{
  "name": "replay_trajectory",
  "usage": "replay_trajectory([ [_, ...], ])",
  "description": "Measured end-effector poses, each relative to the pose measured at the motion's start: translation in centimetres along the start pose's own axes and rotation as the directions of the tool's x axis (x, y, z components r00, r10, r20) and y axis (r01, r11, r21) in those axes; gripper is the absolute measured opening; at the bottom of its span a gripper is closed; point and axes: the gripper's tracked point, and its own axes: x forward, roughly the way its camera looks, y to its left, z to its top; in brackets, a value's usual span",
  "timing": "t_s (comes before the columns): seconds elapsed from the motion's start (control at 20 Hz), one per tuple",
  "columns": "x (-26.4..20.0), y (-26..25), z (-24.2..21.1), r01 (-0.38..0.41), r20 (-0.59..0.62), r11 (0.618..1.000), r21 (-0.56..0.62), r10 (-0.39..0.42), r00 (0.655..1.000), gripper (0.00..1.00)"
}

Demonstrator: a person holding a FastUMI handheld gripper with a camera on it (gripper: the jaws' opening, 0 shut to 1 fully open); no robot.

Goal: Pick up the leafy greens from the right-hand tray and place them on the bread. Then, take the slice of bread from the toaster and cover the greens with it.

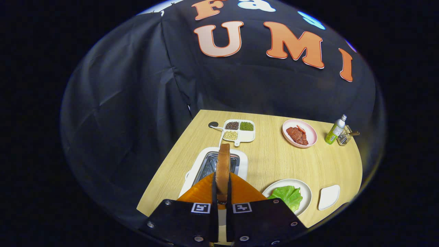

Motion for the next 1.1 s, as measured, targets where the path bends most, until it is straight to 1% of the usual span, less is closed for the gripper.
replay_trajectory([
  [0.25,-2.0,-1.9,1.7,-0.002,0.053,1.0,0.031,0.0,0.999,0.09],
  [0.45,-3.3,-4.3,1.9,0.006,0.072,0.997,0.074,-0.012,0.997,0.09],
  [0.8,-4.6,-10.0,0.3,0.052,0.059,0.989,0.14,-0.06,0.996,0.09],
  [1.1,-4.2,-12.9,-2.4,0.039,0.017,0.981,0.192,-0.043,0.999,0.09],
])
